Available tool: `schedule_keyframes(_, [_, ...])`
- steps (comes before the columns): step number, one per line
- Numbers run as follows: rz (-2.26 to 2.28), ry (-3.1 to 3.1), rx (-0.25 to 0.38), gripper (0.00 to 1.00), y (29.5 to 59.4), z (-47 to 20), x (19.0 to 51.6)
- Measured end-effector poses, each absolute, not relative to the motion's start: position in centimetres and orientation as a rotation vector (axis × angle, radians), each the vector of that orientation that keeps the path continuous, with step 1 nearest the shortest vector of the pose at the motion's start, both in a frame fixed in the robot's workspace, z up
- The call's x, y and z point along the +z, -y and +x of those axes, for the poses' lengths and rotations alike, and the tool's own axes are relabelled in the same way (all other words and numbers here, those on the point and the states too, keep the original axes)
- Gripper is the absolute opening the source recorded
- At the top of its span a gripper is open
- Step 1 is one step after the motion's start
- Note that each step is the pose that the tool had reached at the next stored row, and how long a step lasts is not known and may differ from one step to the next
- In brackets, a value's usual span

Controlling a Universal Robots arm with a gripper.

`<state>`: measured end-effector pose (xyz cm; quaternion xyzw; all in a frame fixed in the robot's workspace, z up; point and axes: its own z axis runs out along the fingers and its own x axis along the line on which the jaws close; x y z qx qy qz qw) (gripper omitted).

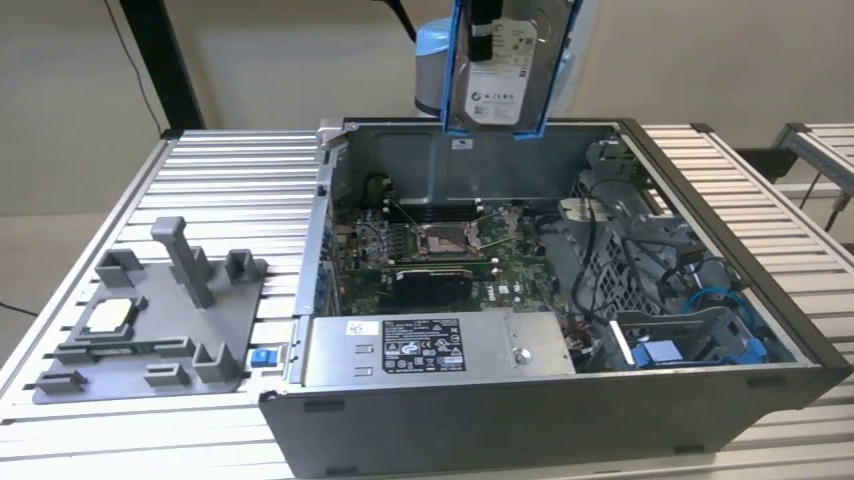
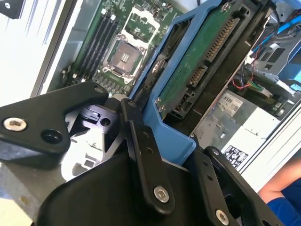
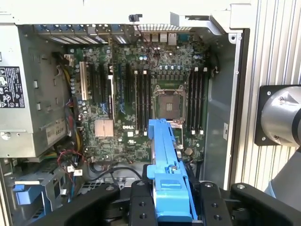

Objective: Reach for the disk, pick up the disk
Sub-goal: 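Pick up the disk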

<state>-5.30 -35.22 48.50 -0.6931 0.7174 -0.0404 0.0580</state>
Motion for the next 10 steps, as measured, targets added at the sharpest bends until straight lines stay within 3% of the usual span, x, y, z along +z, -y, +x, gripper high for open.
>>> schedule_keyframes(10, [-2.1,-2.174,-0.122,0.0,37.2,-5.3,48.5])
